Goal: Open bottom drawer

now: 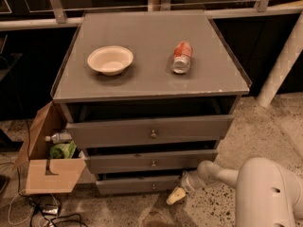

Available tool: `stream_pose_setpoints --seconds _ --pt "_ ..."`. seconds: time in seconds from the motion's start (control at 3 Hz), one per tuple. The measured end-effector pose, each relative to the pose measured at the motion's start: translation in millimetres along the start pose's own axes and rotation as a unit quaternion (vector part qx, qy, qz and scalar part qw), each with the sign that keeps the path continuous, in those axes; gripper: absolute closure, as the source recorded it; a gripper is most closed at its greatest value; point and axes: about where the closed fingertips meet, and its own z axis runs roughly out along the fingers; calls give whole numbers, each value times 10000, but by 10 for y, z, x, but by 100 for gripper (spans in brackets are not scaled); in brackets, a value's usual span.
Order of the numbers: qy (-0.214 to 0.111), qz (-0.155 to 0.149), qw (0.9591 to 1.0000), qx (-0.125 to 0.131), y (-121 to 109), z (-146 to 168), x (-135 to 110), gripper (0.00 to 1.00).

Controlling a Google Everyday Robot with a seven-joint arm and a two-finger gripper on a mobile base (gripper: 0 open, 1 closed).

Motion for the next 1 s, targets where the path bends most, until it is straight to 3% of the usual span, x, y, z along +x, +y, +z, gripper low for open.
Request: stream_pose_setpoints --seconds 1.0 --pt "35 45 10000 -19 75 -93 25 0"
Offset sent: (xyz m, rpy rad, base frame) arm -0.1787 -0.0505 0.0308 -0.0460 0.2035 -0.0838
